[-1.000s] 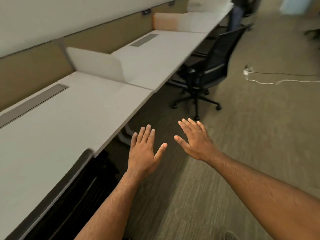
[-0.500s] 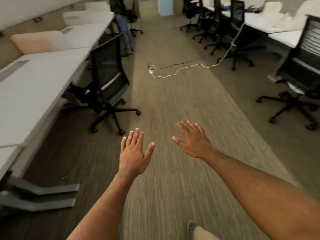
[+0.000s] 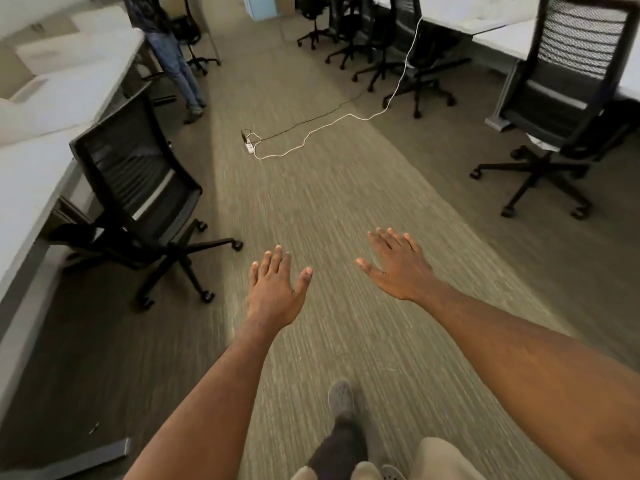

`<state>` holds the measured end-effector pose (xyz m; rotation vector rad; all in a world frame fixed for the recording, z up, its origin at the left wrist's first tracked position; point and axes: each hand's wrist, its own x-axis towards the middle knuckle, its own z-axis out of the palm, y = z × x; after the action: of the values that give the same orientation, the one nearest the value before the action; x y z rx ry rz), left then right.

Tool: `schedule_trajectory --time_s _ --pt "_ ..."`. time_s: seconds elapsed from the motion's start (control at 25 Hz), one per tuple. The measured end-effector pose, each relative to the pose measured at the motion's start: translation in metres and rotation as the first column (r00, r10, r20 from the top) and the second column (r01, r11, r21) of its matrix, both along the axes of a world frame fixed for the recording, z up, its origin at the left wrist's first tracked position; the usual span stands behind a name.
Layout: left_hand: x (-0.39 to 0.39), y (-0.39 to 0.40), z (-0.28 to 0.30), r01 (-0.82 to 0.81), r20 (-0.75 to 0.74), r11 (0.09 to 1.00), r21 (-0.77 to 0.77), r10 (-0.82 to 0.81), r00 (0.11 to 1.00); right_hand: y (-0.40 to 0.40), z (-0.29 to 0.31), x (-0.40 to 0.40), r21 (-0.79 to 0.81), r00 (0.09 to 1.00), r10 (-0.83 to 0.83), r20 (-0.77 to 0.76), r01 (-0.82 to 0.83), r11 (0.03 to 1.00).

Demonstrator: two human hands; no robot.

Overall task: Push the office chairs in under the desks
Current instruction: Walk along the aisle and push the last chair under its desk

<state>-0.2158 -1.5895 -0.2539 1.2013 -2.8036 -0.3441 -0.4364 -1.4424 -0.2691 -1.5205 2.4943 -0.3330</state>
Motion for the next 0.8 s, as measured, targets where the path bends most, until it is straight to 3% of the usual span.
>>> schedule_trajectory --time_s 0.2,0.36,0.8 --pt "-0.043 -0.082 -0.02 0.024 -0.017 1.0 0.019 -0.023 1.0 -0.082 -0.012 -0.038 0.008 1.0 0.008 -0.002 -0.008 1.0" --pt "-0.07 -0.192 -0.024 -0.019 -0.032 1.0 0.003 0.019 0.999 -0.202 -0.013 -0.072 0.008 0.998 0.059 -0.023 -0.058 0.998" --pt "-0.029 -0.467 0.019 -0.413 -0.104 0.908 -0.069 0.406 0.908 -0.553 0.017 -0.067 -0.125 0.938 0.335 -0.088 -0.344 0.93"
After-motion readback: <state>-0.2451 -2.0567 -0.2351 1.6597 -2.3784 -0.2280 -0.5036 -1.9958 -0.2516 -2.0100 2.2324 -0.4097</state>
